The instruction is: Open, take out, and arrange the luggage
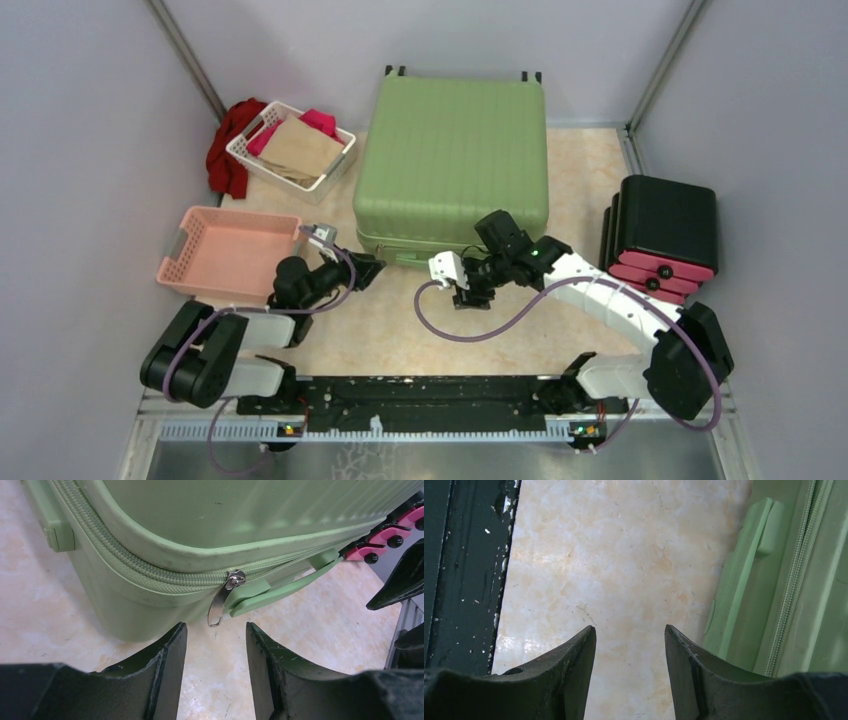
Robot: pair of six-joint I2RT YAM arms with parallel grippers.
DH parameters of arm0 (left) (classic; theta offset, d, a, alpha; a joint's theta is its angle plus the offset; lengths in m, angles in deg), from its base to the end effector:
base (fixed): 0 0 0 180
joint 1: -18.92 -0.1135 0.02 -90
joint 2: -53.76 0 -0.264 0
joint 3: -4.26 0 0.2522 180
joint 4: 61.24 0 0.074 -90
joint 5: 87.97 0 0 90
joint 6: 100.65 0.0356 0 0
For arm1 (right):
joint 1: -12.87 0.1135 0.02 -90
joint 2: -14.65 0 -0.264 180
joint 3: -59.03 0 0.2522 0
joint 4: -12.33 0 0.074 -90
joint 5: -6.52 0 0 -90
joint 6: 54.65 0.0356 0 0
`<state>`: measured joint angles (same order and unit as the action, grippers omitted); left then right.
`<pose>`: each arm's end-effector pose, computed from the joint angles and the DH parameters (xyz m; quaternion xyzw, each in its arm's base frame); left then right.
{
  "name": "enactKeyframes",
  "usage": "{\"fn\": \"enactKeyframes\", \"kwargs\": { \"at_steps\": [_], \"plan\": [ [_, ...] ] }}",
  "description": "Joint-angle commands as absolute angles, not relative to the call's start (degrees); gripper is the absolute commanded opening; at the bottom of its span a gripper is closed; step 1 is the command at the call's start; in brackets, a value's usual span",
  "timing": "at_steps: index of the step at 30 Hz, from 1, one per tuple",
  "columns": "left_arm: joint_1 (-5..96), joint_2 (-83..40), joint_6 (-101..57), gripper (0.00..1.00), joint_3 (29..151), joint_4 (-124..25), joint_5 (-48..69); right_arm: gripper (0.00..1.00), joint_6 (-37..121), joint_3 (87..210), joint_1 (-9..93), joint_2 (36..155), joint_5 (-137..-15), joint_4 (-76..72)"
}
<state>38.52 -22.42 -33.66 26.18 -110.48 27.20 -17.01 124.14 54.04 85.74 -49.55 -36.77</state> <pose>0.1928 -0.0847 0.1559 0.1257 0.7237 -0.3892 0.5558 0.1710 0.1759 0.2521 -0.7247 0.5612 0.2490 0.3128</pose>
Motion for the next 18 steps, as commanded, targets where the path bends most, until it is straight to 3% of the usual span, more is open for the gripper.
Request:
{"fn": "enactKeyframes", "kwargs": {
  "at_steps": [1,18],
  "plan": [
    [38.1,-23.4,-32.4,0.53,27.4,-115.1,29.3,0.53,-15.8,124.1,53.0,83.9,-45.3,-33.8],
    [38.0,-29.4,-38.5,0.31,27.7,-123.8,32.4,0.53,-15.6,122.4,52.0,84.6,-43.2,-32.6]
  ]
}}
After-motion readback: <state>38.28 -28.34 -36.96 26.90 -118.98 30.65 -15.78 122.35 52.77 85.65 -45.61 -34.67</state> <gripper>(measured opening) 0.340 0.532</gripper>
